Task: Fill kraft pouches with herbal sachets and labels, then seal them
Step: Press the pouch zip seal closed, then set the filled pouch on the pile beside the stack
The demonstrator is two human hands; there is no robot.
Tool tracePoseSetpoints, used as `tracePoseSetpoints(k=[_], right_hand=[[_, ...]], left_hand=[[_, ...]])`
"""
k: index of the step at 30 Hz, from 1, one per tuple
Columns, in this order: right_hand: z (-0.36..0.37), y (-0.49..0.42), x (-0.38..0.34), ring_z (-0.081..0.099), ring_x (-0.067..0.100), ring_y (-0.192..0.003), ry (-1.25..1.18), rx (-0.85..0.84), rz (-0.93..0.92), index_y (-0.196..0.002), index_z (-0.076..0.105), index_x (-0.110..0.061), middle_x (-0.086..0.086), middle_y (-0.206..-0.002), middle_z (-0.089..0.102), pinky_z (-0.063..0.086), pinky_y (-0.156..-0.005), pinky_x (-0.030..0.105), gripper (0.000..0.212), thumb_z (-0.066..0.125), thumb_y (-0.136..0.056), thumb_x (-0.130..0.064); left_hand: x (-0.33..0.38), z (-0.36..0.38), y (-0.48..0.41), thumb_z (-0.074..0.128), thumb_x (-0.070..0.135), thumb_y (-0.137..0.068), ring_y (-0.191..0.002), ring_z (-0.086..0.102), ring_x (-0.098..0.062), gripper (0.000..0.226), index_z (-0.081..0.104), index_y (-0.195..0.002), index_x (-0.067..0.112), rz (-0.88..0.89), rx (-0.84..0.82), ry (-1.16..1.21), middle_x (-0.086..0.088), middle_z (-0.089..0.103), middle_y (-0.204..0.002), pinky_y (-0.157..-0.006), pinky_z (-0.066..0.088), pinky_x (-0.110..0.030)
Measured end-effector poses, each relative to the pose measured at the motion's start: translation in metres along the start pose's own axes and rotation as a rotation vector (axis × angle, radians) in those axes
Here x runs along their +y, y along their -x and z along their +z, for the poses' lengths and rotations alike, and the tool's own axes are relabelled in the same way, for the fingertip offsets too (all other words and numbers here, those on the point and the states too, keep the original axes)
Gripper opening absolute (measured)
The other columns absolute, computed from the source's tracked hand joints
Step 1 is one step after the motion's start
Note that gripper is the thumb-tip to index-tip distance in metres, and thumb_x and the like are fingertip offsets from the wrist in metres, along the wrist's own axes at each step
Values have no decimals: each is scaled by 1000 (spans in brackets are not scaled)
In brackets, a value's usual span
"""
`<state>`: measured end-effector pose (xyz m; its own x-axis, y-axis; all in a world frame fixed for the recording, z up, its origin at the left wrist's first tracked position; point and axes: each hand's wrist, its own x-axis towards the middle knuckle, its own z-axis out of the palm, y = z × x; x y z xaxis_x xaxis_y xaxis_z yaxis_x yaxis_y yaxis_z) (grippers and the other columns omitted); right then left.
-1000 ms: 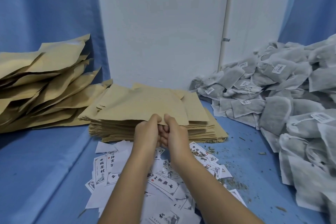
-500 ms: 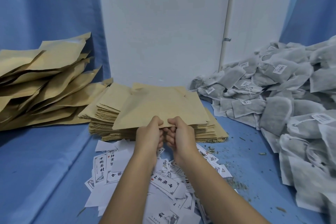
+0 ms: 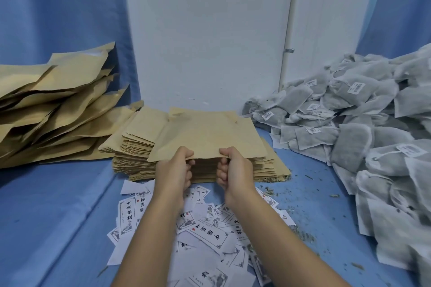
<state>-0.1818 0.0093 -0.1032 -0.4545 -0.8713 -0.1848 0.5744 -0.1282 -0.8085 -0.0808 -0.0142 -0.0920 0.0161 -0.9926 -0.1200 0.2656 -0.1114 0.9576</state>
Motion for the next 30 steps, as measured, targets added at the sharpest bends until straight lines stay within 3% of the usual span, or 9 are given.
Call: tracePoseSetpoints(k=[6, 12, 16, 19, 22, 25, 27, 30], right_hand=[[-14, -7, -12, 18, 8, -28, -67, 89, -1, -54, 35, -16, -7, -36, 27, 13, -30, 17, 39, 54, -87, -10], [-10, -3, -10, 19, 7, -29, -33, 17, 46, -55, 35, -16, -7, -37, 27, 14, -31, 17, 39, 52, -89, -12], [1, 5, -2, 24, 7, -30, 6, -127, 107, -56, 38, -14, -6, -38, 32, 15, -34, 16, 38, 52, -91, -15], [9, 10, 4, 32, 8, -32, 130, -198, 139, -55, 44, -13, -3, -41, 39, 21, -35, 17, 38, 54, -90, -20], [10, 11, 3, 42, 11, -37, 128, -61, 122, -70, 52, -10, 2, -50, 50, 30, -36, 17, 26, 50, -91, -26], [2, 13, 2, 62, 20, -53, -79, 46, 137, -94, 56, -8, 13, -81, 64, 47, -41, 21, 10, 56, -92, -18], [-1, 15, 3, 67, 27, -63, -197, 39, 176, -101, 56, -3, 17, -91, 65, 53, -44, 24, 11, 57, -90, -4], [1, 14, 1, 70, 26, -63, -279, -5, 161, -111, 57, -2, 17, -96, 67, 54, -47, 24, 24, 59, -88, 4]], left_hand=[[5, -19, -12, 51, 6, -91, -29, 24, -2, 26, 46, -66, 8, 42, 42, 98, 11, 34, -33, -31, 18, -14], [-3, -17, -17, 54, 9, -92, -39, 30, -6, 26, 48, -68, 14, 57, 123, 187, 8, 36, -44, -34, 25, -15], [-9, -4, -10, 56, 26, -94, -62, 59, -15, 12, 57, -88, 16, 83, 52, 206, 0, 65, -68, -51, 47, -23], [-7, 5, -4, 52, 12, -95, -80, 66, -27, 28, 55, -116, -6, 44, -79, 339, -18, 65, -100, -56, 57, -26], [-1, 2, -5, 44, -3, -95, -86, 64, -28, 33, 46, -127, -10, 48, -111, 413, -23, 60, -111, -58, 59, -28], [-1, -5, -10, 41, -7, -94, -93, 62, -28, 36, 43, -129, -8, 52, -94, 384, -22, 59, -117, -61, 59, -32], [1, -8, -13, 42, -8, -93, -94, 62, -25, 37, 46, -130, -3, 88, -79, 331, -18, 61, -114, -64, 55, -33], [12, -11, -18, 44, -8, -93, -89, 62, -20, 35, 51, -124, 4, 169, -60, 303, -11, 63, -106, -65, 52, -33]])
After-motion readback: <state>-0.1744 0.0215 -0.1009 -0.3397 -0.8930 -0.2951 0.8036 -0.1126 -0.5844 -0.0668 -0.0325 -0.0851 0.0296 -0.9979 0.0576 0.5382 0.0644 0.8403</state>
